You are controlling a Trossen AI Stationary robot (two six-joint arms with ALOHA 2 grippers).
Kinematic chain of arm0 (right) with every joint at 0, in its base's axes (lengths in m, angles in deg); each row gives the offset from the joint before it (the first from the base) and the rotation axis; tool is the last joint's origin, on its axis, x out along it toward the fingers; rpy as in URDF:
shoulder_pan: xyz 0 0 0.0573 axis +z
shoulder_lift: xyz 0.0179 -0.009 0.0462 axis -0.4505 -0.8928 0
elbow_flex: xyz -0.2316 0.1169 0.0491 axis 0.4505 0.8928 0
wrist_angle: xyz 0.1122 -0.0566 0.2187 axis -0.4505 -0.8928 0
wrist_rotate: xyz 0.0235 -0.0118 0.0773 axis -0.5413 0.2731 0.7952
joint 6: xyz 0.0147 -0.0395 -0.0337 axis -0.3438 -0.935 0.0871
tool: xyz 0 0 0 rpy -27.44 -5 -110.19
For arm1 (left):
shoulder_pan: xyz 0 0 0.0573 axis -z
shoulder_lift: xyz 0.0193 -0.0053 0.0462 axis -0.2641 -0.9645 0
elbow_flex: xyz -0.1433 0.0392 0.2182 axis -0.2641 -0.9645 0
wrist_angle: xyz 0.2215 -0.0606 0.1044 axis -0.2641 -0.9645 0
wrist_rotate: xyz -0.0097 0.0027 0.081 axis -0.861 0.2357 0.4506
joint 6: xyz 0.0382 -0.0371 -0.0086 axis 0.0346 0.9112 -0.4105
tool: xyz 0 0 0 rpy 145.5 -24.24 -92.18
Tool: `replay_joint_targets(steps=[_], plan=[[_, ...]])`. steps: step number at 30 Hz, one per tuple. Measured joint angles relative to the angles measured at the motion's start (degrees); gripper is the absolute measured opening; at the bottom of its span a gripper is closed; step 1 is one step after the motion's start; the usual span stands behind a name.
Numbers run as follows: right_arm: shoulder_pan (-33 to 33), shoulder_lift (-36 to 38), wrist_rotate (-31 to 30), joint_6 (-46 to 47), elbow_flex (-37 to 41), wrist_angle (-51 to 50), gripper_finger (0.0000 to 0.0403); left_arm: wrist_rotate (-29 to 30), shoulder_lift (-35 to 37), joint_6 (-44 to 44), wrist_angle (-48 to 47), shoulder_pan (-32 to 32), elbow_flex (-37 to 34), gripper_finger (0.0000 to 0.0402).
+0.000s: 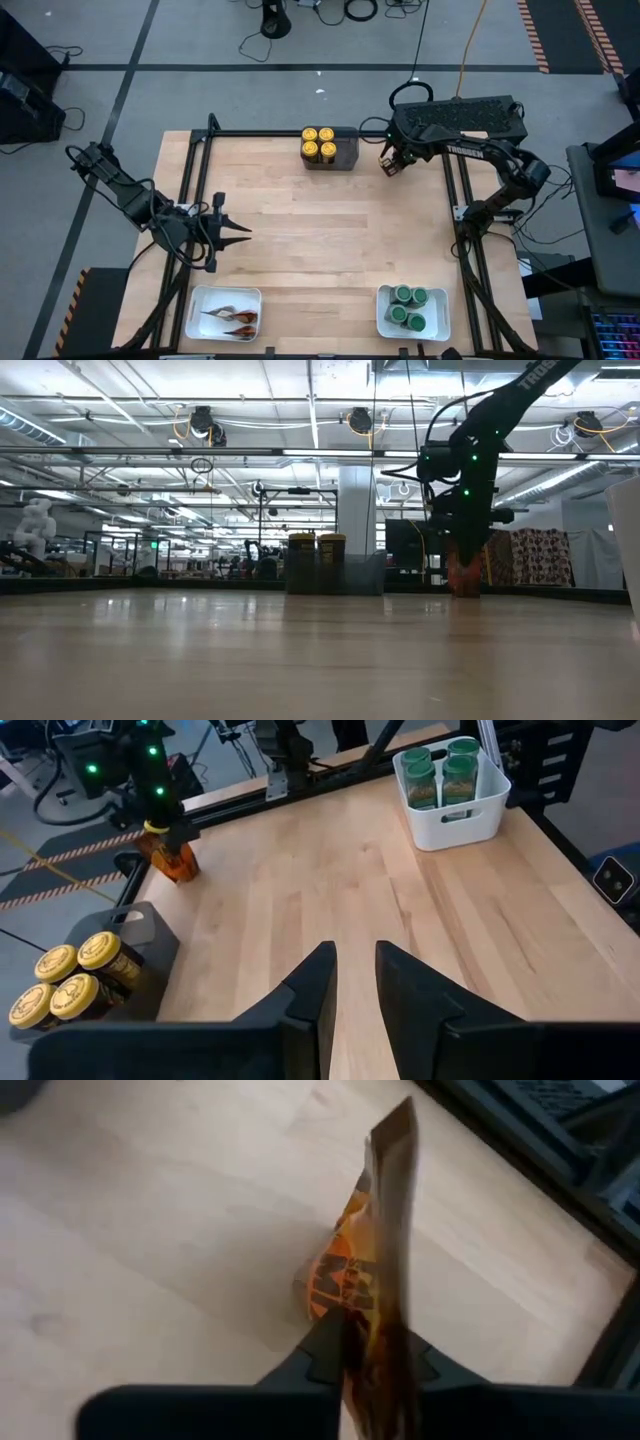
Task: Sort spices by type
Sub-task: Put the orange seasoning pack into the left white bin
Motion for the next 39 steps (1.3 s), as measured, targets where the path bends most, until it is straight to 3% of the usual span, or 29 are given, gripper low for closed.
replay_joint_targets(steps=[8, 12, 17, 21, 30, 34, 39], plan=[[2.8, 5.5, 2.3, -1.6, 0.0, -2.0, 0.0003, 0.0, 0.0, 0.0, 0.0, 0.0, 0.0, 0.008], [5.2, 11.9, 7.8, -2.0, 0.0, -4.1, 0.0002, 0.0, 0.0, 0.0, 0.0, 0.0, 0.0, 0.008], [11.9, 19.7, 13.8, -1.8, 0.0, -4.4, 0.0001, 0.0, 0.0, 0.0, 0.8, 0.0, 0.0, 0.008], [20.2, 22.8, 14.1, 0.3, 0.0, -3.8, 0.0001, 0.0, -1.4, -0.1, 6.9, -0.9, 0.0, 0.008], [38.2, 17.3, 14.0, 0.8, 0.0, 12.2, 0.0, -0.6, -12.7, -2.3, 21.1, -7.9, 0.0, 0.008], [41.9, 13.9, 13.8, -0.1, 0.0, 18.0, 0.0, -5.1, -18.7, -4.9, 26.7, -10.7, 0.0, 0.008], [44.7, 10.1, 13.8, -1.3, 0.0, 21.6, 0.0, -5.9, -24.2, -7.3, 33.3, -14.1, 0.1, 0.008]])
